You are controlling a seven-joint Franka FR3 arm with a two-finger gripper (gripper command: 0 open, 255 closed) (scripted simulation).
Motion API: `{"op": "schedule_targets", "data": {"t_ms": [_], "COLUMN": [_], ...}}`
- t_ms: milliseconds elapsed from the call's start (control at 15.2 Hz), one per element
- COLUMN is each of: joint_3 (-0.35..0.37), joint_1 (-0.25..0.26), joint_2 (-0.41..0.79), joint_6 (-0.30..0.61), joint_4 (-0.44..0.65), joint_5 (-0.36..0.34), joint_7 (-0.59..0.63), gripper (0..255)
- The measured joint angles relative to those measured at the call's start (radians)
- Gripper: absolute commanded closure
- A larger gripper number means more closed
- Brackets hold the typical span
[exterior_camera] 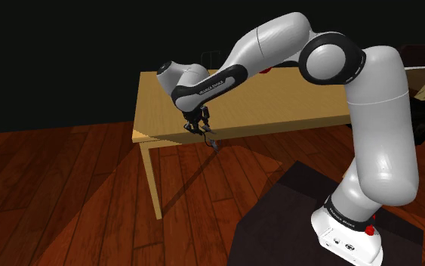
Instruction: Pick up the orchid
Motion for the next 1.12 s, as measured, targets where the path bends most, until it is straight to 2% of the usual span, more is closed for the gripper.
{"op": "schedule_targets", "data": {"t_ms": [330, 1122], "joint_3": [0.001, 0.008], "joint_1": [-0.001, 0.003], "joint_2": [-0.009, -0.069], "joint_6": [-0.01, -0.122], "joint_4": [0.001, 0.063], "joint_5": [0.003, 0.022], "joint_7": [-0.005, -0.051], "gripper": [255, 255]}}
